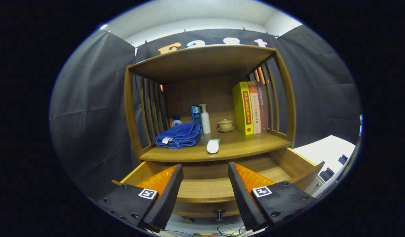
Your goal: Pull open the drawer, take out the items inside it, and place them on the countertop above the cabinet.
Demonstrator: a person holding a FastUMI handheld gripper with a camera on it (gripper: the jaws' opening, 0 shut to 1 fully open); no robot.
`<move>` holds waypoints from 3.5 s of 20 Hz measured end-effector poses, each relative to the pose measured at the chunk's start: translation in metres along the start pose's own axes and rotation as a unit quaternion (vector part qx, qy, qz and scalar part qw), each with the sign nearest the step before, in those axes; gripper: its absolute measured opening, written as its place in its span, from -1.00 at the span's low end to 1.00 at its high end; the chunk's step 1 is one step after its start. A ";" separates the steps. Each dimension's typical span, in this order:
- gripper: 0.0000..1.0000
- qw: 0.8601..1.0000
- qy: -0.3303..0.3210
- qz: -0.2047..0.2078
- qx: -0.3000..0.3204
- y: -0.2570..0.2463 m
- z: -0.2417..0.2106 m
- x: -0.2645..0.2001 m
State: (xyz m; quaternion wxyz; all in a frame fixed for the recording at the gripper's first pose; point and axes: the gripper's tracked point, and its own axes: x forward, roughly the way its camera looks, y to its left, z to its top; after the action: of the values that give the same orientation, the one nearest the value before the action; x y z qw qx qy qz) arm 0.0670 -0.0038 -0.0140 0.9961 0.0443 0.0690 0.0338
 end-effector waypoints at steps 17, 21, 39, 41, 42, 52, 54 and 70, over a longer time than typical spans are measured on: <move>0.80 0.999 -0.003 -0.030 -0.021 -0.003 -0.099 -0.047; 0.80 0.999 0.009 -0.043 -0.014 -0.009 -0.108 -0.039; 0.85 0.997 0.020 -0.049 -0.055 -0.014 -0.097 0.019; 0.85 0.997 0.023 -0.051 -0.053 -0.014 -0.097 0.028; 0.85 0.997 0.023 -0.051 -0.053 -0.013 -0.096 0.030; 0.85 0.997 0.023 -0.052 -0.048 -0.019 -0.091 0.087; 0.85 0.998 0.025 -0.051 -0.040 -0.019 -0.090 0.100; 0.89 0.997 -0.038 -0.061 -0.030 -0.014 -0.008 0.066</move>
State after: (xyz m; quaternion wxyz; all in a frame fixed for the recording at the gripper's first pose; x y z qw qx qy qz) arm 0.1317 -0.0119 -0.0317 0.9991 0.0115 0.0322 -0.0266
